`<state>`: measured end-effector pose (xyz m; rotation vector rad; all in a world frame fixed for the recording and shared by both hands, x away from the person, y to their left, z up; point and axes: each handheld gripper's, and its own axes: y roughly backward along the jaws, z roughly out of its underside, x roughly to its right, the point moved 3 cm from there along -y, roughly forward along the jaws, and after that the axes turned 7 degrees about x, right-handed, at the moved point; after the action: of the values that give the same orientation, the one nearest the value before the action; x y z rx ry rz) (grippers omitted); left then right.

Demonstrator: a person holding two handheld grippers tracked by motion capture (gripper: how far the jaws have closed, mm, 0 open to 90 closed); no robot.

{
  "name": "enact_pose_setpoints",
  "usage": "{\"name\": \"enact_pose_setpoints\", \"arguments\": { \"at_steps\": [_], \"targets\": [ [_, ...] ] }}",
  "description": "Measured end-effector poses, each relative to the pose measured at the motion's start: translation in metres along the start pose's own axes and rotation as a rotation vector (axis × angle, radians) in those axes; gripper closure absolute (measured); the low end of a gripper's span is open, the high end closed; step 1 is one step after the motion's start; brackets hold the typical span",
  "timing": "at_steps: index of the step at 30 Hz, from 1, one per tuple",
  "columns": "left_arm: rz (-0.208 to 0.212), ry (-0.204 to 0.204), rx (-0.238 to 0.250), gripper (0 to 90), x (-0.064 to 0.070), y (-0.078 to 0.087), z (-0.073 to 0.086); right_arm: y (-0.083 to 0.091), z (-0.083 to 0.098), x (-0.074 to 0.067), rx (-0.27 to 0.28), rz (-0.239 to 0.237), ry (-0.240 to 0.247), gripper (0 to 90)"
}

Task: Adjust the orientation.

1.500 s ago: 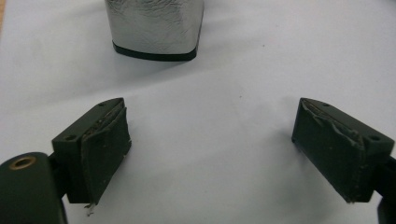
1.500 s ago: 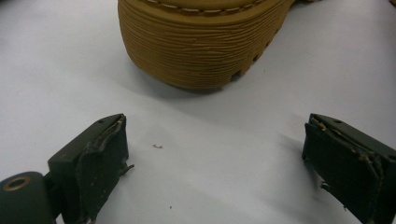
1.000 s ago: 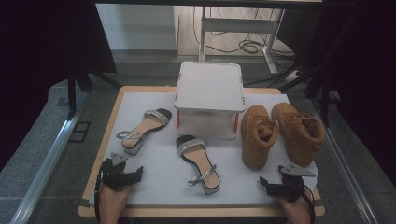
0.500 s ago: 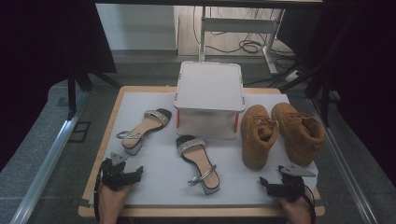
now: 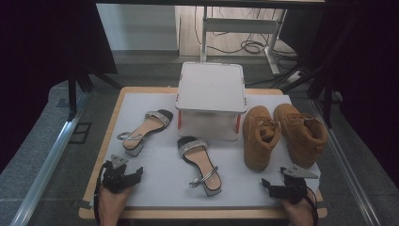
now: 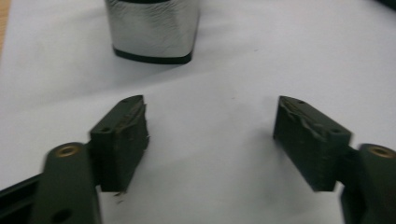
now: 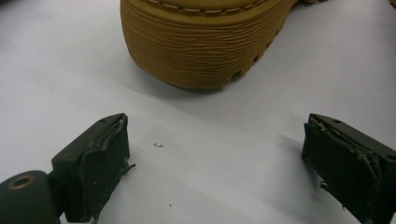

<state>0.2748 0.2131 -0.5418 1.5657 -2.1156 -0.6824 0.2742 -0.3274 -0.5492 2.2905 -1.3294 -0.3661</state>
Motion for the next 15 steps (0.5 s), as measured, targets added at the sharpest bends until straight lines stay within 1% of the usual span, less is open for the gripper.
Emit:
{"name": "enact_pose_setpoints", "arguments": {
  "at_steps": [1, 3, 6, 7, 8, 10, 13, 14, 15],
  "targets": [
    [0.017, 0.010, 0.007, 31.5, 0.002, 0.001, -0.001, 0.000, 0.000, 0.000, 0.000, 0.000, 0.001, 7.9],
    [0.043, 0.027, 0.019, 35.9, 0.005, 0.001, -0.003, 0.000, 0.000, 0.000, 0.001, 0.000, 0.000, 7.9],
    [0.056, 0.024, 0.022, 41.6, 0.009, 0.001, -0.005, 0.000, 0.000, 0.000, 0.002, 0.000, 0.000, 8.0],
    [0.064, 0.022, 0.026, 45.2, 0.011, 0.001, -0.006, 0.000, 0.000, 0.000, 0.002, 0.000, 0.000, 8.1],
    [0.070, 0.020, 0.028, 45.2, 0.012, 0.001, -0.006, 0.000, 0.000, 0.000, 0.002, 0.000, 0.000, 8.1],
    [0.084, 0.010, 0.028, 48.3, 0.017, 0.000, -0.008, 0.000, 0.000, 0.000, 0.003, 0.000, 0.000, 8.1],
    [0.097, -0.018, 0.020, 56.0, 0.023, -0.003, -0.010, 0.000, 0.000, 0.000, 0.002, 0.000, 0.000, 8.1],
    [0.113, -0.034, 0.015, 61.5, 0.028, -0.005, -0.011, 0.000, 0.000, 0.000, 0.002, -0.001, 0.001, 8.2],
    [0.121, -0.043, 0.011, 63.3, 0.030, -0.006, -0.012, 0.000, 0.000, 0.000, 0.002, -0.001, 0.001, 8.2]
  ]
}}
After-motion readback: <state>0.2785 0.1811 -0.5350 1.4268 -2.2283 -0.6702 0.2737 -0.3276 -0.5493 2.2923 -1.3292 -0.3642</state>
